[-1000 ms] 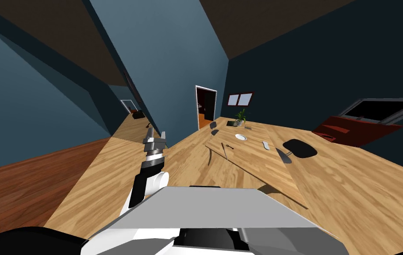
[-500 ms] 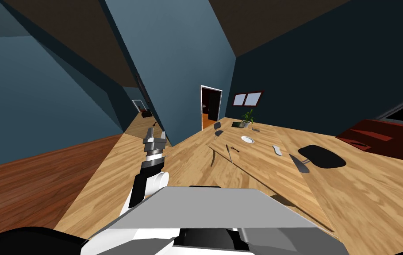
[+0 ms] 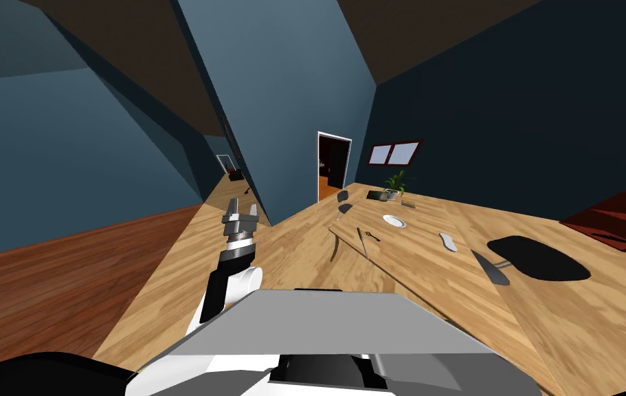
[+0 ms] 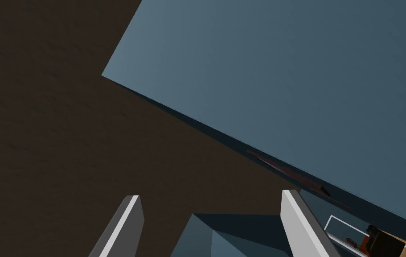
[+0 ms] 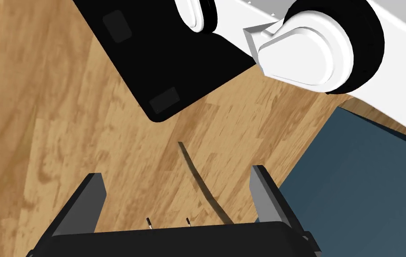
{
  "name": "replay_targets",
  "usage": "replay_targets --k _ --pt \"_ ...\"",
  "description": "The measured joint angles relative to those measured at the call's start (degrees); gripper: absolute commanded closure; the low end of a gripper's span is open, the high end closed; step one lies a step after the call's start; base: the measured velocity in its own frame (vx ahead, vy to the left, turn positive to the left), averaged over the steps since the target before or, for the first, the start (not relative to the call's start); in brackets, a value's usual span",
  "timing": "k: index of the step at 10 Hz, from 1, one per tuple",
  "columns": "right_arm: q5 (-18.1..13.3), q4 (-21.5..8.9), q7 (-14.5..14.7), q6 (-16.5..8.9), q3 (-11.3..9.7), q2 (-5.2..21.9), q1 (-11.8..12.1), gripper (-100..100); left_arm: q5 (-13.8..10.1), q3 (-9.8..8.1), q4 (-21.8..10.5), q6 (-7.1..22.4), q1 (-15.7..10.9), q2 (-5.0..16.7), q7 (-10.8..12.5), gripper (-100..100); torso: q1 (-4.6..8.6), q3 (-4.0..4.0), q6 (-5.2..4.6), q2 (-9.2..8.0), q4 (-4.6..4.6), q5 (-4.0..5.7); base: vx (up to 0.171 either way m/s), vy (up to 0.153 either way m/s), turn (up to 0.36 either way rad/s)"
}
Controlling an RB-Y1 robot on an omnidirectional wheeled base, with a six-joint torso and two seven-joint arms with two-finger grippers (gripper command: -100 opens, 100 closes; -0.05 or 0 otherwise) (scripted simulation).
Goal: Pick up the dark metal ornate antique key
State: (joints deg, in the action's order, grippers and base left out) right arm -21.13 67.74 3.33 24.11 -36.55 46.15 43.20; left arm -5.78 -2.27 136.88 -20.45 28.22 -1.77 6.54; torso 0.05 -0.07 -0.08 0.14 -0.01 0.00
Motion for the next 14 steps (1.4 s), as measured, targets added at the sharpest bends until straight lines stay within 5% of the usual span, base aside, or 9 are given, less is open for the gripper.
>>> replay_targets --k 5,9,11,13,14 --pt "-1.7 -7.8 2.9 0.2 -1.8 4.0 -0.8 -100 0.0 0.00 0.0 0.0 0.0 0.0 0.0 0 0.02 -0.03 -0.01 0.04 -0.01 0.00 0.067 0.028 0.162" --pt "-3.6 -17.4 5.1 0.3 -4.5 8.4 -3.9 -100 0.0 0.00 0.0 0.0 0.0 0.0 0.0 0 -0.01 -0.22 0.10 0.40 -0.06 -0.01 0.106 0.023 0.237" --pt "-3.6 -17.3 6.6 -0.4 -3.7 10.4 -2.1 -100 0.0 -0.01 0.0 0.0 0.0 0.0 0.0 0 -0.02 -0.09 -0.04 0.14 -0.03 0.01 0.062 0.022 0.086" --pt "-4.3 -23.5 9.6 1.1 -3.8 11.3 -3.6 -100 0.0 0.00 0.0 0.0 0.0 0.0 0.0 0 -0.07 -0.21 0.09 0.39 -0.06 -0.03 0.144 0.013 0.265" --pt "-4.4 -20.3 9.1 -0.7 -4.5 14.0 -2.6 -100 0.0 -0.01 0.0 0.0 0.0 0.0 0.0 0 0.00 -0.23 0.01 0.40 -0.09 -0.01 0.067 -0.010 -0.034"
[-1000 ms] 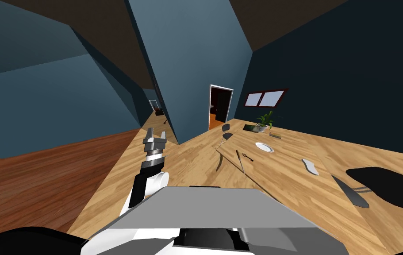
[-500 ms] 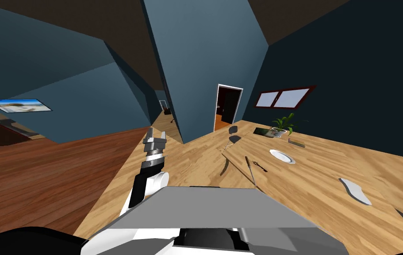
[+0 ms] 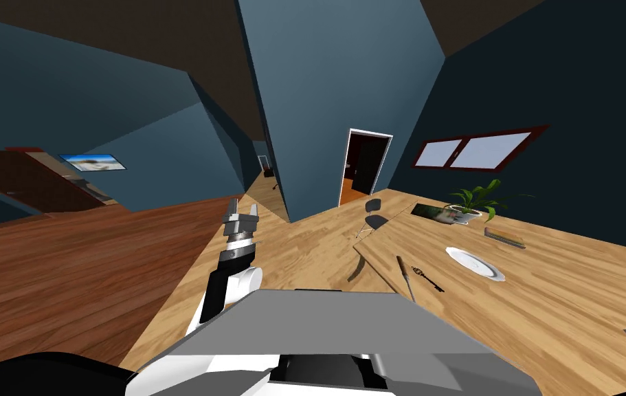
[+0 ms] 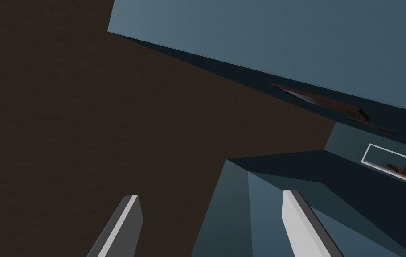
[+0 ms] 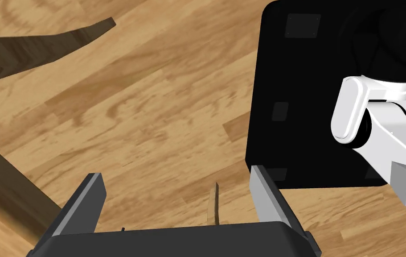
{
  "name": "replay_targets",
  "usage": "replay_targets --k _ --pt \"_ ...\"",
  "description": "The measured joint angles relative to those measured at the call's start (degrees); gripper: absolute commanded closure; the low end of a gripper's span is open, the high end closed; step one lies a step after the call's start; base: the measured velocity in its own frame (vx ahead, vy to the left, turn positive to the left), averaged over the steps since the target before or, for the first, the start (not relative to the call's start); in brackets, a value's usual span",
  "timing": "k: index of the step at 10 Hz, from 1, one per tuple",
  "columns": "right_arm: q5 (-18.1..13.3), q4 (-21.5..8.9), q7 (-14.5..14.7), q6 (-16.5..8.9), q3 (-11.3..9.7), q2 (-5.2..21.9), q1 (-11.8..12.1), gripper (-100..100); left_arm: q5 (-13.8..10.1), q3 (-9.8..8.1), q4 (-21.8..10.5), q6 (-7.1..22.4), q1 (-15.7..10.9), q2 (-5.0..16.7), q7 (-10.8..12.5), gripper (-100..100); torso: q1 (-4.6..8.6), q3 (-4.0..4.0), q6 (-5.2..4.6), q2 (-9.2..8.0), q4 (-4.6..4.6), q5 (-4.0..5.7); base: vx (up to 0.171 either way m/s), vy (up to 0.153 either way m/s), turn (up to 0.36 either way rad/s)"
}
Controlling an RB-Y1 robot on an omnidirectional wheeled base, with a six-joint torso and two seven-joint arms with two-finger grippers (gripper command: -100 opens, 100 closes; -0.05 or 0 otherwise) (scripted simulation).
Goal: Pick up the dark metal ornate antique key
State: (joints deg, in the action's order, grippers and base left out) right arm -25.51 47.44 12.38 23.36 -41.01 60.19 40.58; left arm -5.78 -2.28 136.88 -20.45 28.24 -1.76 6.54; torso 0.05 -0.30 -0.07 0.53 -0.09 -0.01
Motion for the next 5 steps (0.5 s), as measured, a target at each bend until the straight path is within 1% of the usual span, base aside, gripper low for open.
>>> replay_targets --k 1,2,3,4,5 --pt "-0.1 -0.8 -0.2 -0.2 0.0 0.2 -0.5 -100 0.0 0.00 0.0 0.0 0.0 0.0 0.0 0 0.00 0.12 -0.05 -0.21 0.04 0.03 0.015 0.003 -0.030" --pt "-0.2 -2.4 0.1 0.5 -0.1 -0.3 -1.1 -100 0.0 0.00 0.0 0.0 0.0 0.0 0.0 0 -0.04 0.24 -0.05 -0.42 0.09 0.02 0.057 0.006 0.228" --pt "-0.4 -4.3 0.9 1.0 -0.2 0.0 -1.9 -100 0.0 0.01 0.0 0.0 0.0 0.0 0.0 0 -0.02 0.20 0.05 -0.32 0.09 0.01 0.190 0.013 0.413" --pt "-0.3 -5.0 2.5 1.0 0.5 1.5 -1.4 -100 0.0 0.01 0.0 0.0 0.0 0.0 0.0 0 -0.02 -0.02 0.08 0.08 0.01 0.00 0.160 -0.014 0.109" --pt "-0.5 -5.9 3.0 1.0 0.2 2.0 -2.2 -100 0.0 0.00 0.0 0.0 0.0 0.0 0.0 0 0.01 -0.04 -0.02 0.07 -0.02 0.02 0.133 -0.008 0.146"
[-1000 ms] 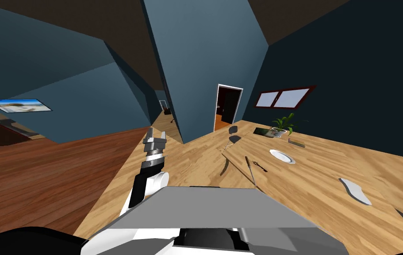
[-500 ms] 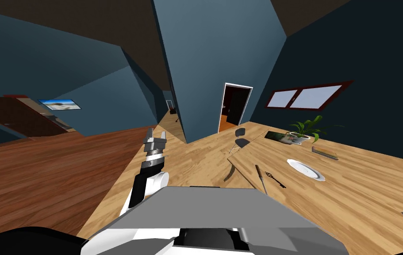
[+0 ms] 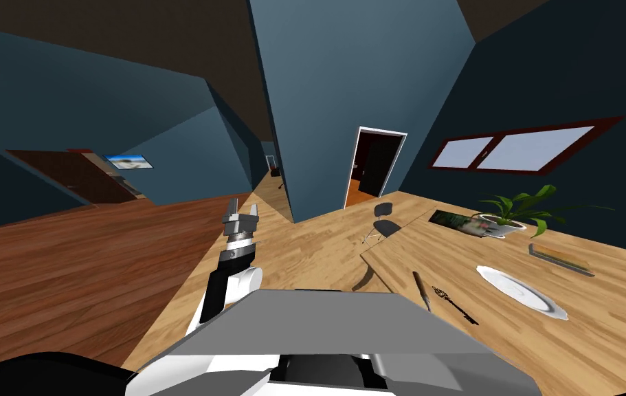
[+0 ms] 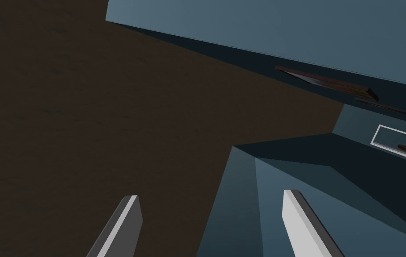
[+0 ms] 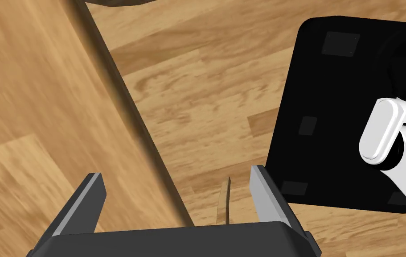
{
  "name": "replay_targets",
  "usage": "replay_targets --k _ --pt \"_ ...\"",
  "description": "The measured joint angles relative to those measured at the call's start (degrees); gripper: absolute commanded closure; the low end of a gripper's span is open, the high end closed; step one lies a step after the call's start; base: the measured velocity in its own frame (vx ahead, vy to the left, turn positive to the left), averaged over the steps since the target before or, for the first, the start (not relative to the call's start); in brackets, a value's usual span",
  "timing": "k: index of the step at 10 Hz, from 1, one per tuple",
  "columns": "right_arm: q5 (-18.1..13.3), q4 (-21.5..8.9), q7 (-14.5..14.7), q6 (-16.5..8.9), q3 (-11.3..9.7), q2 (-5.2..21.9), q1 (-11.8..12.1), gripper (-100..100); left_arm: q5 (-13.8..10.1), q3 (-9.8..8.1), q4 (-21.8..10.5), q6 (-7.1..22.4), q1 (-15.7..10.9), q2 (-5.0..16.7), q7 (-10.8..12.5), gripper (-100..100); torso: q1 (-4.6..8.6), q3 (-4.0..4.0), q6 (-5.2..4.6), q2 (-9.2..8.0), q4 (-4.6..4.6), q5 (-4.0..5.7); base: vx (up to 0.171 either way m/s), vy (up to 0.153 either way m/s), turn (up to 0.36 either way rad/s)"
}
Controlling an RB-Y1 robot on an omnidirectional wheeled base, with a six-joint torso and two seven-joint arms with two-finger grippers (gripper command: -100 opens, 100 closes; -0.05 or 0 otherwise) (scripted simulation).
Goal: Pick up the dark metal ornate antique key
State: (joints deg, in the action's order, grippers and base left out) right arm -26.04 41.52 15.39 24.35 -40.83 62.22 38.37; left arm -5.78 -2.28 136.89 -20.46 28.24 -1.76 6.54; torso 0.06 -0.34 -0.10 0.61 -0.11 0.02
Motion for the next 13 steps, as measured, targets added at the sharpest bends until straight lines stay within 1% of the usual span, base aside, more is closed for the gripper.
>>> replay_targets --k 1,2,3,4,5,7,9,10,11,12,13 --pt "-0.4 -2.0 0.4 0.3 -0.5 0.2 -1.6 -100 0.0 0.01 0.0 0.0 0.0 0.0 0.0 0 -0.01 0.03 0.06 -0.03 0.02 0.00 0.165 -0.034 0.310" --pt "-0.5 -0.9 0.8 -0.9 -0.6 1.5 -1.6 -100 0.0 0.00 0.0 0.0 0.0 0.0 0.0 0 0.08 -0.02 0.08 0.04 0.00 0.00 0.126 -0.049 0.111" --pt "-0.5 -0.8 1.2 -1.2 -0.5 2.1 -2.0 -100 0.0 0.00 0.0 0.0 0.0 0.0 0.0 0 0.09 0.04 -0.01 -0.07 0.01 0.03 0.059 -0.018 -0.031" --pt "-0.6 -2.4 1.8 -0.3 -0.3 1.5 -2.8 -100 0.0 0.00 0.0 0.0 0.0 0.0 0.0 0 -0.02 0.17 -0.05 -0.30 0.06 0.01 0.009 0.006 -0.022" --pt "-0.7 -3.8 2.0 0.3 -0.4 1.2 -3.3 -100 0.0 0.00 0.0 0.0 0.0 0.0 0.0 0 -0.11 0.29 -0.05 -0.51 0.11 -0.02 0.059 0.011 0.184" --pt "-0.9 -6.1 3.4 0.5 -0.2 1.4 -5.1 -100 0.0 0.01 0.0 0.0 0.0 0.0 0.0 0 -0.01 0.10 0.05 -0.15 0.05 -0.01 0.154 -0.037 0.238" --pt "-0.7 -8.4 5.6 1.5 0.7 1.4 -7.3 -100 0.0 0.00 0.0 0.0 0.0 0.0 0.0 0 0.13 -0.05 0.02 0.09 -0.01 0.04 0.182 -0.067 0.152" --pt "-0.8 -10.0 6.5 2.1 0.8 0.9 -8.9 -100 0.0 0.00 0.0 0.0 0.0 0.0 0.0 0 0.14 -0.06 0.02 0.11 -0.02 0.05 0.188 -0.031 0.163" --pt "-0.5 -8.8 7.0 1.8 1.3 1.4 -9.3 -100 0.0 0.00 0.0 0.0 0.0 0.0 0.0 0 0.01 -0.08 0.02 0.14 -0.03 0.02 0.087 -0.011 0.044" --pt "-0.5 -8.6 7.1 1.7 1.4 1.5 -9.3 0 0.0 0.00 0.0 0.0 0.0 0.0 0.0 0 -0.10 0.08 -0.06 -0.17 0.02 -0.01 0.017 -0.004 -0.002" --pt "-0.5 -8.6 7.1 1.7 1.3 1.5 -9.3 -100 0.0 0.00 0.0 0.0 0.0 0.0 0.0 0 -0.15 0.24 -0.07 -0.44 0.09 -0.03 -0.009 -0.037 0.051"
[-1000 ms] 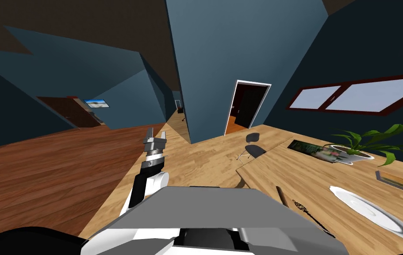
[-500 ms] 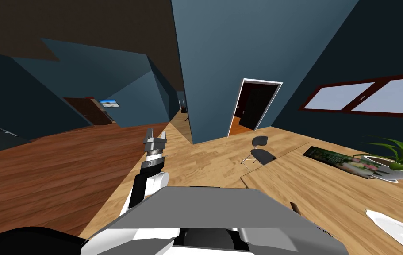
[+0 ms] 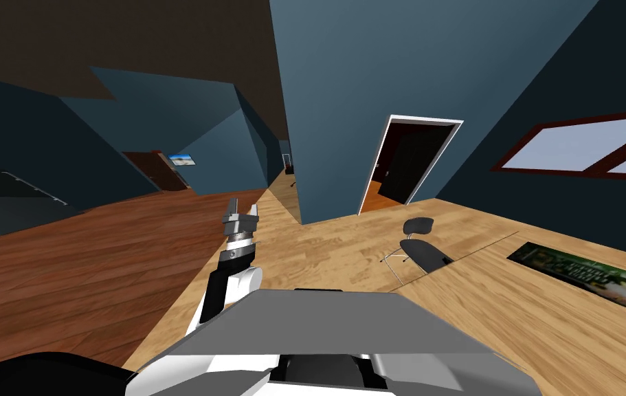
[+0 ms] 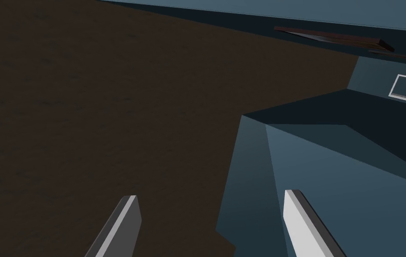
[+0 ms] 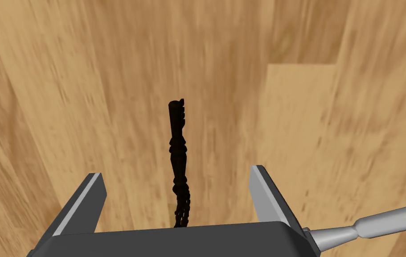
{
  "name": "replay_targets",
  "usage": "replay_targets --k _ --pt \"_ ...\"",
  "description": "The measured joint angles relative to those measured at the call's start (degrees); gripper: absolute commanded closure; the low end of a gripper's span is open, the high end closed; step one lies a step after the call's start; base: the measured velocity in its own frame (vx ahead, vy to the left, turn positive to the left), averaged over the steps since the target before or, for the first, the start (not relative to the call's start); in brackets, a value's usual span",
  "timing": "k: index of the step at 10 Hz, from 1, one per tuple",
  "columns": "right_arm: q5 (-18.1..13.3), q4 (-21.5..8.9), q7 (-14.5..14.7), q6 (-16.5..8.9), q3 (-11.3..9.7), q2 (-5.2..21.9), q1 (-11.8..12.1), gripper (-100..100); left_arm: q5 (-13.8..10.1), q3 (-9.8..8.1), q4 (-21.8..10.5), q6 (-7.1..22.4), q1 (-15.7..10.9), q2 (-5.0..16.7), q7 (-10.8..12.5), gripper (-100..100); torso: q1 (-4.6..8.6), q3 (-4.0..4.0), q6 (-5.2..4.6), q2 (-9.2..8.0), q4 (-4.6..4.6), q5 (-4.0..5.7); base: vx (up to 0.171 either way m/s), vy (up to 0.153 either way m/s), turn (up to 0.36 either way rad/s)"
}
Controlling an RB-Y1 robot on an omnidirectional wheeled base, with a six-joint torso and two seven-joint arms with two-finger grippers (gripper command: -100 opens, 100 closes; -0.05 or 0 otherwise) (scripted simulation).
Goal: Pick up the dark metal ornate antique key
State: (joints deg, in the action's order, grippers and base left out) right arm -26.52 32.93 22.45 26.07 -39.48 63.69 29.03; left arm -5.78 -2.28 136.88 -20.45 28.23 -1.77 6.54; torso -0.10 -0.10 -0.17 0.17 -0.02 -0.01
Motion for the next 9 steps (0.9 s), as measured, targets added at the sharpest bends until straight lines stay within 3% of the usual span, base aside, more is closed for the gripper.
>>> replay_targets --k 1,4,5,9 --pt "-0.1 1.0 -0.2 -1.0 -0.1 -0.4 0.2 -100 0.0 0.00 0.0 0.0 0.0 0.0 0.0 0 0.09 0.10 0.00 -0.17 0.04 0.02 -0.029 -0.058 0.045" --pt "-0.5 -0.9 0.4 -2.1 0.0 -3.2 -0.9 -100 0.0 0.00 0.0 0.0 0.0 0.0 0.0 0 0.19 0.16 -0.01 -0.27 0.07 0.05 -0.012 -0.045 0.024" --pt "-0.5 -1.1 0.5 -2.0 0.1 -3.3 -1.0 100 0.0 0.00 0.0 0.0 0.0 0.0 0.0 0 0.09 0.15 -0.01 -0.24 0.06 0.02 0.000 0.000 0.000" --pt "-0.6 -1.0 0.7 -2.0 0.0 -3.3 -1.0 100 0.0 0.00 0.0 0.0 0.0 0.0 0.0 0 0.04 0.12 -0.09 -0.20 0.04 0.03 0.000 0.000 0.004"
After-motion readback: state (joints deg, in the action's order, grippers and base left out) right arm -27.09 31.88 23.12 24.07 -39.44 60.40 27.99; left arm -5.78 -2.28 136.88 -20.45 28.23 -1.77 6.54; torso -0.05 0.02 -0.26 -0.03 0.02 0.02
